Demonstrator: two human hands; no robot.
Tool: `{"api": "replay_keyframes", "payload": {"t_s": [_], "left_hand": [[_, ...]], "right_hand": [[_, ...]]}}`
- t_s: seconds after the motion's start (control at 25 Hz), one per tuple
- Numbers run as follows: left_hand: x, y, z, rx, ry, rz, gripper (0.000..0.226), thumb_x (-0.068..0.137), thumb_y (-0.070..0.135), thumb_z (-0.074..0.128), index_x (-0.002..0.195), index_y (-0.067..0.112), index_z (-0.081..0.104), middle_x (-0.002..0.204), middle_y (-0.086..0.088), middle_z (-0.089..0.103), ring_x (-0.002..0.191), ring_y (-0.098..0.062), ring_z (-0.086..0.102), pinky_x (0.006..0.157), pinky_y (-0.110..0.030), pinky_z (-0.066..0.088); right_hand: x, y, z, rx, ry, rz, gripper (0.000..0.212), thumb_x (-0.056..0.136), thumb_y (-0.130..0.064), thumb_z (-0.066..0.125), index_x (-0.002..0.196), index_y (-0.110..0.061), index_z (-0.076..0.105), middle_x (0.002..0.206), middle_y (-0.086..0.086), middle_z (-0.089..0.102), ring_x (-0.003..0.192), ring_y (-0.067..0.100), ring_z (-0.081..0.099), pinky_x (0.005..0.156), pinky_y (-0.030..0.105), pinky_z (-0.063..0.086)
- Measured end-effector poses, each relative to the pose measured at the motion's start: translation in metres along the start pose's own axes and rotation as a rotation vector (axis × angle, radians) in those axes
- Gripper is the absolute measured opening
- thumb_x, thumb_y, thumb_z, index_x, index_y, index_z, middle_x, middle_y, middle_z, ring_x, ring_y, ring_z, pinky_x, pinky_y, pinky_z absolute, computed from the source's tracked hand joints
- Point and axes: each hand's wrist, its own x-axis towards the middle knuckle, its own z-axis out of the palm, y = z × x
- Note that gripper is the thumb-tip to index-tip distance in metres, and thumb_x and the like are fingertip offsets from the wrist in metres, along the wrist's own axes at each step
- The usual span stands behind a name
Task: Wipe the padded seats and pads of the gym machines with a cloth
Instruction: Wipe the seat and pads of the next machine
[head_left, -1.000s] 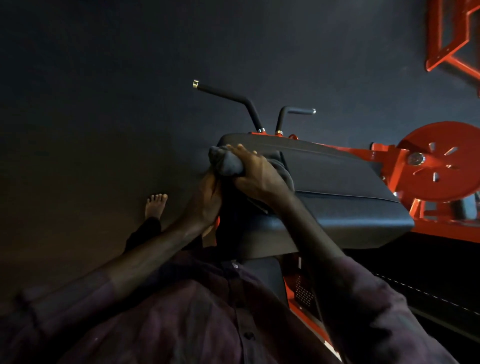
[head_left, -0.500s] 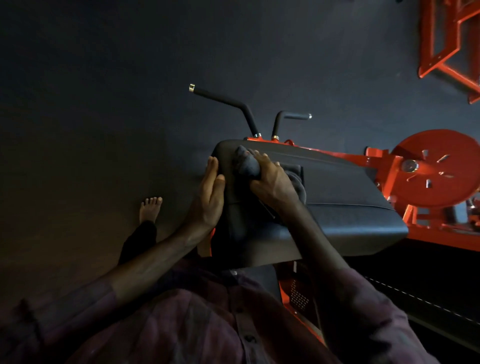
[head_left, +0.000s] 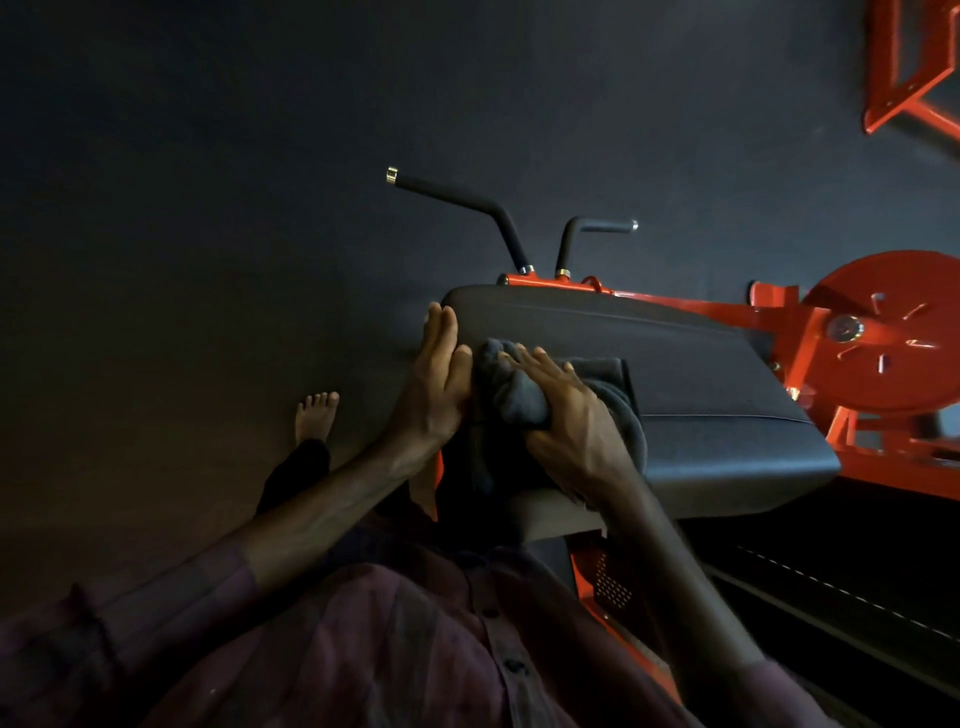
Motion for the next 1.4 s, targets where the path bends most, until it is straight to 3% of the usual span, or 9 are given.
{"api": "replay_keyframes", "payload": {"t_s": [0.2,0.32,0.56,0.72,0.92,1.08,1.2,1.28,1.4], "left_hand": [[0.025,0.011,-0.004,0.181,-0.054,-0.011,0.078,0.096,0.039,0.04,0.164,0.002,0.026,0.176,-0.013,0.007,0.163,-0.024,0.001,0.13,-0.027,0.004],[0.033,0.018,-0.008,0.386,-0.089,0.026,0.079,0.096,0.043,0.035,0.163,0.001,0.028,0.175,-0.018,0.01,0.164,-0.029,0.004,0.132,-0.04,0.008],[0.05,0.031,-0.005,0.582,-0.159,0.051,0.066,0.107,0.037,0.044,0.163,0.004,0.032,0.175,-0.017,0.013,0.164,-0.032,0.001,0.132,-0.045,0.006],[0.063,0.04,0.001,0.764,-0.202,0.074,0.059,0.111,0.031,0.044,0.163,0.006,0.034,0.175,-0.014,0.016,0.163,-0.032,0.002,0.131,-0.052,0.004],[0.073,0.054,0.017,0.959,-0.251,0.058,0.056,0.112,0.036,0.038,0.162,0.011,0.036,0.175,-0.01,0.018,0.163,-0.031,0.006,0.128,-0.063,0.003],[0.073,0.055,0.021,0.997,-0.241,0.052,0.056,0.112,0.04,0.037,0.162,0.015,0.036,0.176,-0.006,0.017,0.163,-0.029,0.007,0.128,-0.064,0.007],[0.074,0.056,0.023,1.0,-0.249,0.045,0.056,0.112,0.041,0.036,0.162,0.017,0.035,0.176,-0.005,0.016,0.163,-0.029,0.008,0.128,-0.063,0.008],[0.074,0.056,0.022,1.027,-0.26,0.053,0.056,0.112,0.042,0.034,0.163,0.018,0.034,0.176,-0.005,0.016,0.163,-0.029,0.006,0.128,-0.065,0.006],[0.075,0.056,0.024,1.069,-0.27,0.039,0.058,0.113,0.042,0.032,0.164,0.016,0.032,0.176,-0.007,0.015,0.163,-0.03,0.005,0.128,-0.066,0.003]], "right_hand": [[0.019,0.013,-0.01,-0.023,0.144,0.186,0.083,0.077,-0.014,0.058,0.159,-0.018,0.043,0.163,0.009,0.044,0.155,0.027,0.033,0.129,0.05,0.021],[-0.009,0.007,0.005,-0.028,0.067,0.074,0.09,0.069,-0.02,0.052,0.158,-0.02,0.044,0.163,0.004,0.045,0.155,0.024,0.033,0.13,0.049,0.021],[0.018,0.024,-0.016,-0.052,0.144,0.22,0.083,0.077,-0.02,0.057,0.159,-0.018,0.042,0.164,0.008,0.042,0.155,0.029,0.033,0.129,0.047,0.022],[-0.007,0.033,-0.008,-0.03,0.022,0.012,0.092,0.067,-0.021,0.052,0.159,-0.022,0.043,0.164,0.001,0.042,0.156,0.02,0.03,0.131,0.044,0.017],[0.009,0.067,-0.029,-0.052,0.127,0.162,0.084,0.078,-0.017,0.06,0.159,-0.02,0.042,0.164,0.006,0.043,0.156,0.026,0.032,0.129,0.05,0.02],[-0.003,0.065,-0.029,-0.036,0.006,0.011,0.088,0.07,-0.023,0.054,0.158,-0.018,0.045,0.164,0.007,0.043,0.156,0.026,0.033,0.13,0.048,0.019],[0.023,0.083,-0.047,-0.042,0.065,0.121,0.08,0.081,-0.014,0.062,0.158,-0.016,0.043,0.162,0.011,0.045,0.153,0.031,0.037,0.129,0.045,0.021],[0.014,0.092,-0.048,-0.051,0.073,0.128,0.086,0.075,-0.024,0.055,0.159,-0.018,0.042,0.164,0.008,0.042,0.155,0.029,0.033,0.129,0.047,0.021],[-0.004,0.09,-0.037,-0.048,-0.045,-0.017,0.092,0.067,-0.026,0.051,0.159,-0.02,0.043,0.166,0.003,0.04,0.157,0.023,0.029,0.13,0.048,0.018]]}}
